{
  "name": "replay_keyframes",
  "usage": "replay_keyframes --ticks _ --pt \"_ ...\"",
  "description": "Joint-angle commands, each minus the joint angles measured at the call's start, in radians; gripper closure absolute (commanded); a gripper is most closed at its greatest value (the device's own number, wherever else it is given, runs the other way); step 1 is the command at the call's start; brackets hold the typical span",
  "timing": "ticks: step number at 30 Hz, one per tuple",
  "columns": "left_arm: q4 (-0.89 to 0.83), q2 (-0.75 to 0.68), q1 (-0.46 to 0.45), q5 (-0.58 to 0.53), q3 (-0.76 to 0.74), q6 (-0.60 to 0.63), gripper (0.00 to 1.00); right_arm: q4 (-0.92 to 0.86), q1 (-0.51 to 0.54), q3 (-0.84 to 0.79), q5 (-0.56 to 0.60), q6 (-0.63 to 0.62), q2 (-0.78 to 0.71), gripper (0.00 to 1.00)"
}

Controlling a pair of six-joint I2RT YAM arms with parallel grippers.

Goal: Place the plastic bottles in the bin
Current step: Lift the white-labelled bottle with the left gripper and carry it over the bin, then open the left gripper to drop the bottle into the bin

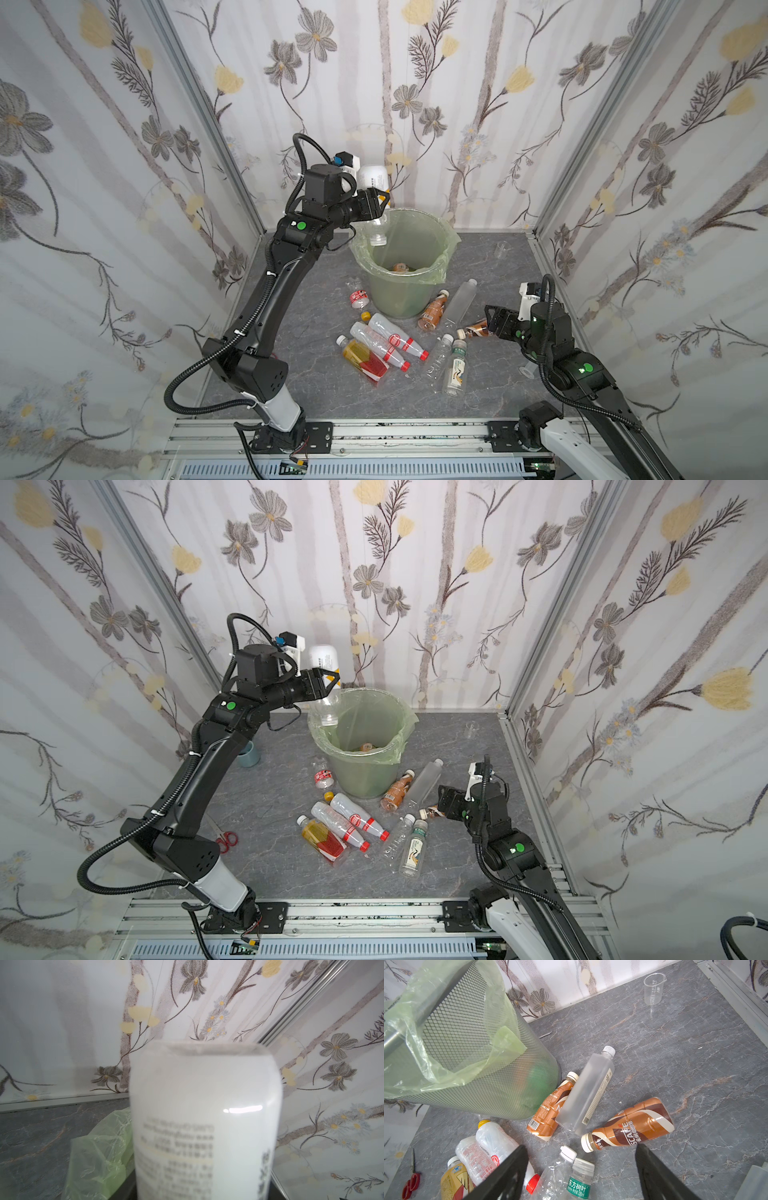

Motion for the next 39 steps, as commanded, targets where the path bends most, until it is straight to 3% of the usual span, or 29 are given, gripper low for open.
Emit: replay_keyframes --ticks 1,17,32,39 --pt "0.018 0.029 -0.010 -0.050 0.029 0.053 0.40 0.013 0.001 -0.005 0.003 0.010 -0.006 0.18" --pt "0.019 0.118 -0.081 -0.207 0.010 0.132 0.39 0.019 0.000 -0.052 0.017 0.027 -0.048 0.18" --pt "0.022 0.051 -0.087 -0.224 -0.157 0.128 0.30 0.032 0.000 -0.068 0.011 0.027 -0.038 0.18" --pt "0.022 -0.004 -0.087 -0.227 -0.241 0.111 0.21 0.033 0.001 -0.061 0.002 0.027 -0.033 0.18"
